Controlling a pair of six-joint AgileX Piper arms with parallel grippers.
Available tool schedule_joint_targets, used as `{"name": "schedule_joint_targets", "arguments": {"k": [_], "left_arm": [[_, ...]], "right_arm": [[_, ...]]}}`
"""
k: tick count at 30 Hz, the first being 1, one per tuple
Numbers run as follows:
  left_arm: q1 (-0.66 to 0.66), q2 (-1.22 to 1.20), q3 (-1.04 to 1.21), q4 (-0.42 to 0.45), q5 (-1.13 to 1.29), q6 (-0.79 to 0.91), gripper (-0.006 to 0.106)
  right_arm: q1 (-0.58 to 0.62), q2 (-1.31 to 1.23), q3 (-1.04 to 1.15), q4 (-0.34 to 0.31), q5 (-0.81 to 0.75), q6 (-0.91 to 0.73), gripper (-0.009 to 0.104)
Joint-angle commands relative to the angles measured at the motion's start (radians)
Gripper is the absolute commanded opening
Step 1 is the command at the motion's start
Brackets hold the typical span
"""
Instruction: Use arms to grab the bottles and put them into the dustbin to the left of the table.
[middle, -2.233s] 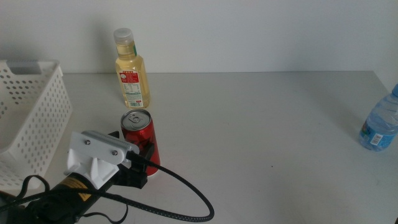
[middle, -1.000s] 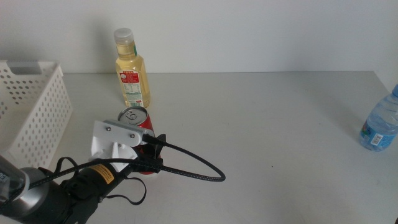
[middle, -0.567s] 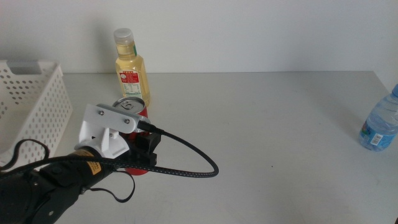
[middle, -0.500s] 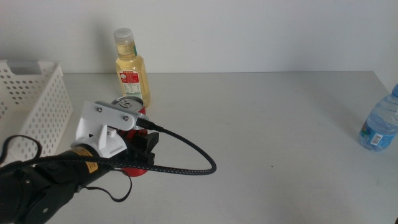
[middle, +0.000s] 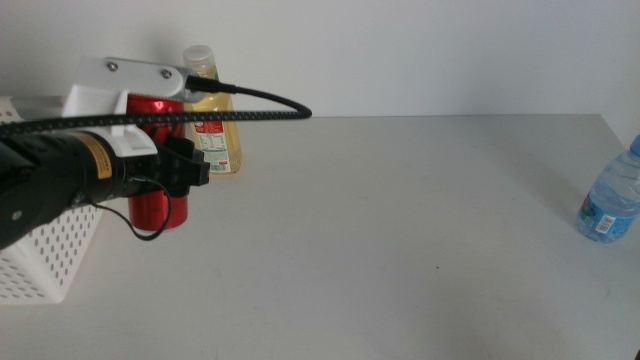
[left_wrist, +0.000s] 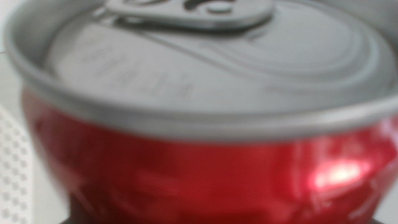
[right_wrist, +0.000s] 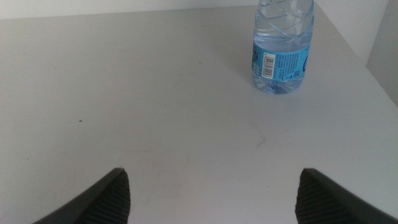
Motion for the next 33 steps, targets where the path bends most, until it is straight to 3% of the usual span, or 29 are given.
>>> {"name": "schedule_joint_targets", "arguments": {"k": [1, 5, 12, 15, 22, 33], "left_arm": [[0.001, -0.044, -0.093, 0.004, 0.025, -0.002, -0.002], [0.014, -0.044, -0.200, -0.056, 0.195, 0.075, -0.002], [0.174, 0.005, -0.465, -0.331, 0.517, 0.444, -0.002], [0.274, 0.050, -0.550, -0.404, 0.646, 0.550, -0.002], [0.481, 0.174, -0.734, -0.450, 0.873, 0.663, -0.002], [0.600, 0.386, -0.949, -0.459, 1.015, 0.713, -0.002]], "right_arm": [[-0.007, -0.021, -0.001, -0.010, -0.062, -0.010, 0.069], [-0.007, -0.021, -0.001, -0.010, -0.062, -0.010, 0.069], [-0.004, -0.021, -0.001, -0.010, -0.062, -0.010, 0.069], [-0.004, -0.021, -0.001, -0.010, -0.062, -0.010, 0.069], [-0.004, -0.021, -0.001, -0.010, -0.062, -0.010, 0.069], [-0.004, -0.021, -0.001, -0.010, -0.062, -0.010, 0.069]]}}
